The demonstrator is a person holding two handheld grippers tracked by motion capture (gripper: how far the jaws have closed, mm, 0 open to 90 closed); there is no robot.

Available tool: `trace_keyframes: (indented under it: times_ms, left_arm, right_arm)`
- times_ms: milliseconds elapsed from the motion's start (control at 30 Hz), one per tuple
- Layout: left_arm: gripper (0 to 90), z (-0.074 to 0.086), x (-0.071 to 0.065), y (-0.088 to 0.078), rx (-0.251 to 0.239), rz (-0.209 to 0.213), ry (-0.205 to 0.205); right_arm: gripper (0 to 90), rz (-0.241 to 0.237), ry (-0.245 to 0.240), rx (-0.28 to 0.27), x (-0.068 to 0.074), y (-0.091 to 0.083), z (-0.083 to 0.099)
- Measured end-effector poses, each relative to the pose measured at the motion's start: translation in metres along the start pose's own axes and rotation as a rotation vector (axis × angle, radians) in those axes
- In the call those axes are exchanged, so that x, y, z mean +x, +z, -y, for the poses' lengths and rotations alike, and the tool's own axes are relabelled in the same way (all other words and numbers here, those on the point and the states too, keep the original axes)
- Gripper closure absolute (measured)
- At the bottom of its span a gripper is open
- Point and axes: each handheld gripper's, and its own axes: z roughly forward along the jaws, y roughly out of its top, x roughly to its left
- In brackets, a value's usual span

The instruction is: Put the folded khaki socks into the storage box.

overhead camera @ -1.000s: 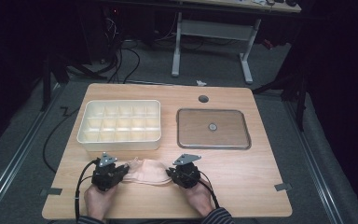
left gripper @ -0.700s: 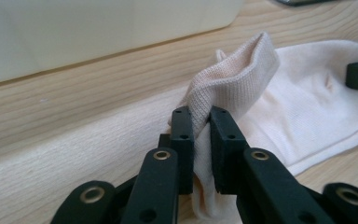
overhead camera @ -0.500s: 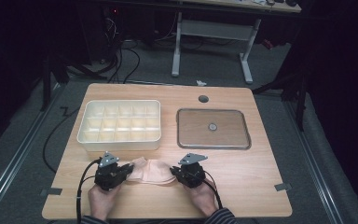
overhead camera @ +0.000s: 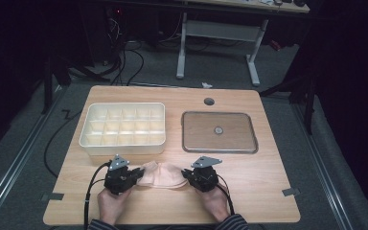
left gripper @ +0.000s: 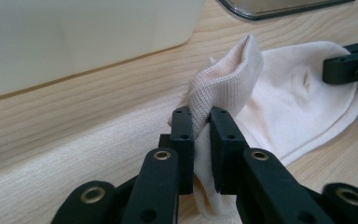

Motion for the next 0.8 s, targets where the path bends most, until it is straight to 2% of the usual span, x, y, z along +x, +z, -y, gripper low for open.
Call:
trace_keyframes:
  times_ms: [333,567,800]
  left_arm:
    - [80.9,-0.007,-0.017,0.015,0.011,0.010,0.031]
    - [80.6,-0.007,-0.026,0.026,0.014,0.020,0.035]
    - [79.5,-0.008,-0.037,0.038,0.040,0.000,0.059]
  right_arm:
    - [86.0,0.039,0.016,-0.001,-0.015,-0.014,0.006]
    - [86.0,0.068,0.029,-0.007,-0.026,-0.023,0.012]
    - [86.0,0.091,0.049,0.011,-0.036,-0.026,0.019]
